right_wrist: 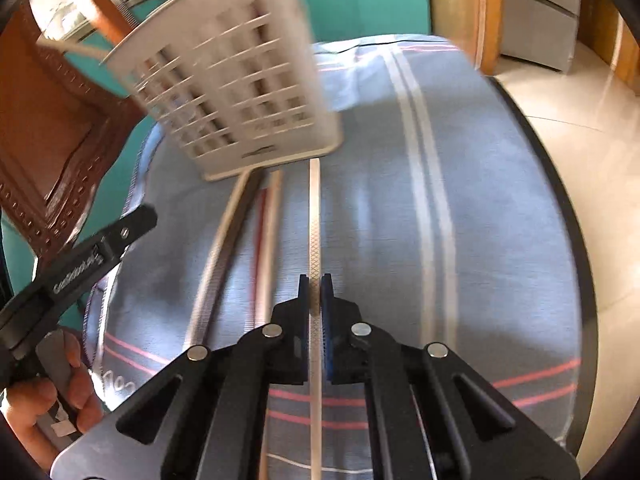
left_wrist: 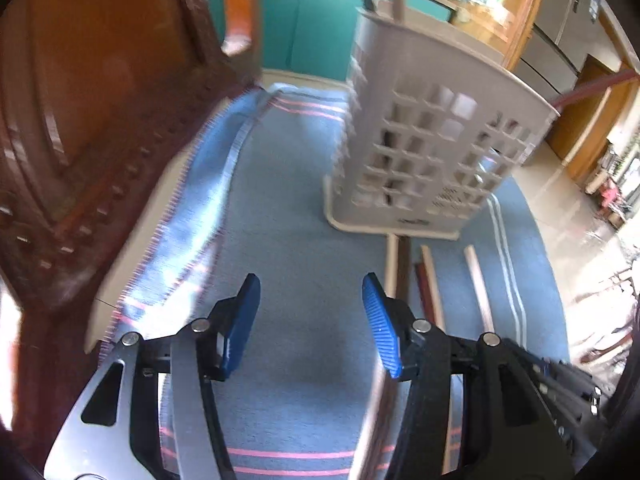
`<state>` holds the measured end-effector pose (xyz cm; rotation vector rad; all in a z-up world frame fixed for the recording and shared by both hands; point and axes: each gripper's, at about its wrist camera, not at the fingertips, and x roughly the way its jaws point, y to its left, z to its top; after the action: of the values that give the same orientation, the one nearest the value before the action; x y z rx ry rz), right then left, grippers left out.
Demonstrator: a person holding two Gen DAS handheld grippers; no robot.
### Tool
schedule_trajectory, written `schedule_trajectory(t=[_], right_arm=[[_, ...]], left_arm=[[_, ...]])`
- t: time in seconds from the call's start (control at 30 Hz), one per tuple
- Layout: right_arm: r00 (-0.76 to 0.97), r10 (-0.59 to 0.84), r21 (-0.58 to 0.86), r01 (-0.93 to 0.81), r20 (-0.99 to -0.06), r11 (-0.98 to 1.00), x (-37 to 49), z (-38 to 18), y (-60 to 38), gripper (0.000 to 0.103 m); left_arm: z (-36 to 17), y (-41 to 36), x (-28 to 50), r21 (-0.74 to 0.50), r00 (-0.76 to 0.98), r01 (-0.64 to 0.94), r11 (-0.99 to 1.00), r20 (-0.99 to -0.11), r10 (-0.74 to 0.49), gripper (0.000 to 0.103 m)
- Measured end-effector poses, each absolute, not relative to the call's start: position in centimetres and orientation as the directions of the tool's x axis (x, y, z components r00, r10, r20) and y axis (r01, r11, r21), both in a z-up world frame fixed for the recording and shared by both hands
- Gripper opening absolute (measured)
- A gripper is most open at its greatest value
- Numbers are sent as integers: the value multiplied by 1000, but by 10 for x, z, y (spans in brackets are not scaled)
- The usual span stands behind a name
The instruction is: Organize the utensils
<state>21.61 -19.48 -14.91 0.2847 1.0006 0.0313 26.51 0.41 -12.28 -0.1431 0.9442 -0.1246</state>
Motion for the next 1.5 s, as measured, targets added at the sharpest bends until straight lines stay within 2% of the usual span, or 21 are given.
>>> schedule_trajectory(t=[0.13,0.2,0.3,0.53,0.83,0.87,0.93,1.0,1.07,1.5], right_arm=[[541,130,239,135,-831,962,218,-153,-213,6],[539,139,254,146,-831,956,219,-153,-219,7],[549,139,257,144,-825,956,211,-154,-227,10],[557,128,240,133,-821,962,205,-150,-225,17],[541,128,238,138,-831,961,207,-159,-224,19],[541,128,239,139,-831,961,207,-159,-224,20],[539,131,242,140,-832,960,207,-160,-224,24],[539,130,240,139,-832,961,207,-160,-223,25],[539,129,239,139,-832,961,206,-160,-223,25],[541,130,243,143,-831,959,203,-161,-224,25]], left_arm=[[-132,-6,267,-235,531,96,967,-809,-250,56],[-137,-13,268,-236,508,115,965,-821,-262,60],[-144,-21,269,-242,483,133,961,-831,-276,61],[-153,-35,270,-190,476,143,971,-847,-236,60],[-159,-55,263,-114,495,161,980,-850,-180,60],[-160,-58,262,-99,499,164,981,-850,-169,59],[-162,-69,260,-68,513,182,981,-844,-154,47],[-163,-78,257,-57,520,203,978,-839,-157,27],[-164,-88,253,-43,527,217,975,-836,-154,19],[-151,-79,249,-128,547,210,969,-806,-225,19]])
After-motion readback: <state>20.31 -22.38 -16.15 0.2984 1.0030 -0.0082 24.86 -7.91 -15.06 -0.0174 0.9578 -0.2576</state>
